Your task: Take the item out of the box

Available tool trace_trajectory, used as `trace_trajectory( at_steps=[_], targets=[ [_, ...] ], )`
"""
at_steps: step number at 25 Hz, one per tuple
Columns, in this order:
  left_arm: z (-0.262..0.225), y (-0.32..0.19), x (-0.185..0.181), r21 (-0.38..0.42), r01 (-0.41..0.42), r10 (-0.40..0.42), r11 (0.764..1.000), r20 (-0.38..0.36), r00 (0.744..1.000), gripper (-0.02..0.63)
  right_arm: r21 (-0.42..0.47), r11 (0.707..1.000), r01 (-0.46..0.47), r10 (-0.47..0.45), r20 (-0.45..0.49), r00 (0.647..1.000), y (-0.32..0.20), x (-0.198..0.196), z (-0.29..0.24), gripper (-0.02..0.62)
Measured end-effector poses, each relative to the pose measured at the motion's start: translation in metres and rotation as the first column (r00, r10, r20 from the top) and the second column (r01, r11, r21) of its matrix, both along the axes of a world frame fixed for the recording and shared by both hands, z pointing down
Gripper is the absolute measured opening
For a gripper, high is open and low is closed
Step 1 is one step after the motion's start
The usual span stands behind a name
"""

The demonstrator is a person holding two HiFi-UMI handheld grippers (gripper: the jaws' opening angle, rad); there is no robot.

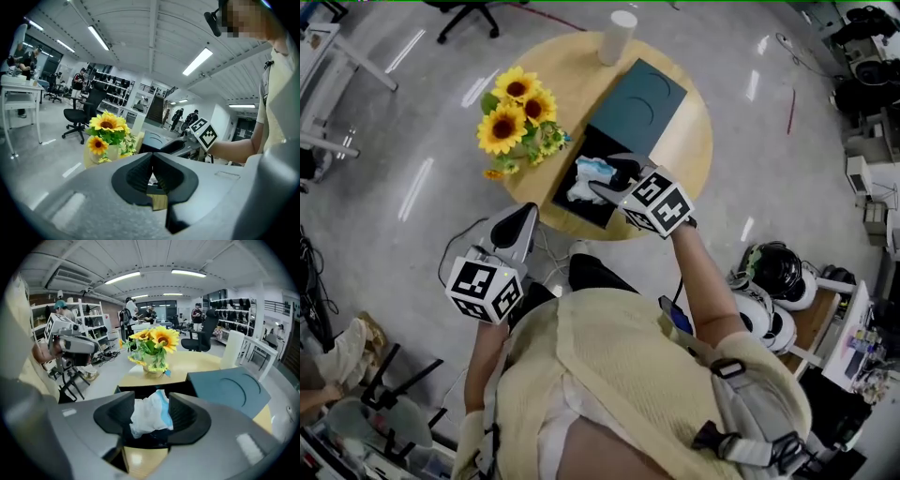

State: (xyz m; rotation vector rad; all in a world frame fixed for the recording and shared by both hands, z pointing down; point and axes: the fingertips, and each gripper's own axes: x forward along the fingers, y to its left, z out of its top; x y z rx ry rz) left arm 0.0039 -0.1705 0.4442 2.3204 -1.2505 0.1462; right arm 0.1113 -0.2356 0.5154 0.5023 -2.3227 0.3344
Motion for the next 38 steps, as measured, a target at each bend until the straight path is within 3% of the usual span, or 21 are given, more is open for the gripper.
trace_trajectory(
  at_steps=[11,17,22,28,38],
  targets=[
    [0.013,0.01,-0.007,-0.053,0.117,-0.115,0.992,0.038,0.993,0.005,-0.085,0.983,0.165,-0.179,-0.193,0.965,-0.012,-0.018,0.034,0.245],
    [0.015,0.014,-0.01,-0.065,0.152,-0.15,0.986,0.036,0.988,0.005,-0.134,0.963,0.234,-0.266,-0.333,0.905,-0.014,-0.024,0.052,0.252],
    [0.017,0.015,-0.013,-0.069,0.171,-0.169,0.983,0.034,0.985,0.005,-0.189,0.941,0.281,-0.334,-0.391,0.858,-0.011,-0.024,0.06,0.247],
    [0.013,0.013,-0.017,-0.058,0.187,-0.185,0.981,0.037,0.982,0.005,-0.209,0.905,0.37,-0.424,-0.373,0.826,0.007,-0.035,0.065,0.173],
    [0.01,0.007,-0.012,-0.041,0.172,-0.171,0.984,0.034,0.985,0.005,-0.121,0.926,0.357,-0.376,-0.385,0.843,0.006,-0.031,0.067,0.04]
  ],
)
